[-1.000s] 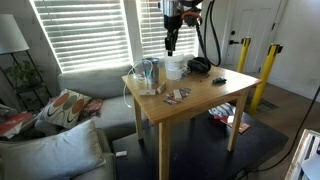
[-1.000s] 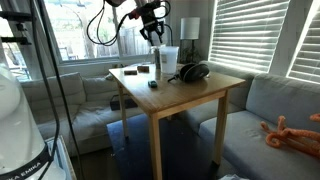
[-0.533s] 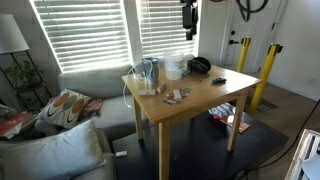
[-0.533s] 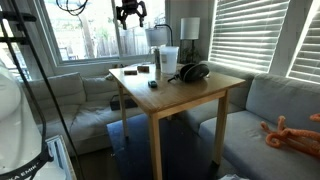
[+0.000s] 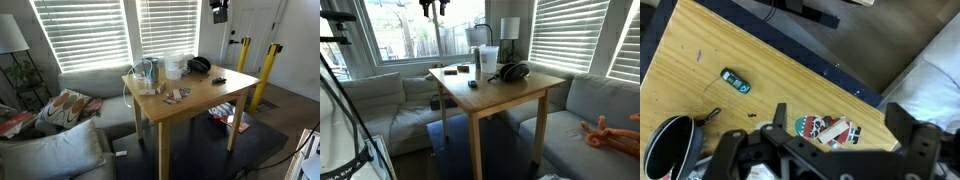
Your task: Move the plastic cup forward on the right side of the silver cup
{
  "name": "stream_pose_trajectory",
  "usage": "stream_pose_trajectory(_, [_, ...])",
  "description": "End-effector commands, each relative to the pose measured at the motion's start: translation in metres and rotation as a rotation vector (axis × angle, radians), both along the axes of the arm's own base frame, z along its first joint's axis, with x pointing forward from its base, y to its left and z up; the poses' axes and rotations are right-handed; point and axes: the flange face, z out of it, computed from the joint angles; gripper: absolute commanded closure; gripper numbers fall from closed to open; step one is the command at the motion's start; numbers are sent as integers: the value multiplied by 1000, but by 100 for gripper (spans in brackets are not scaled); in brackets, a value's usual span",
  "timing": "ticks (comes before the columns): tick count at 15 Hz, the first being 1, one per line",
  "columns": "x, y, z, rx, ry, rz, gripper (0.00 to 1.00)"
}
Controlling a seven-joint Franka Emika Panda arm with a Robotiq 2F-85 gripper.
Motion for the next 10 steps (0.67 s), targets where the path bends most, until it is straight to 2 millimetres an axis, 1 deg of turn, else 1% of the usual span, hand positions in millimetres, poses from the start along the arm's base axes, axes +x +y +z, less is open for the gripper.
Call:
stream_pose_trajectory(1, [-2,-1,1,5,1,-3,0])
stream_pose_trajectory(10, [-3,-2,0,10,2,-4,0])
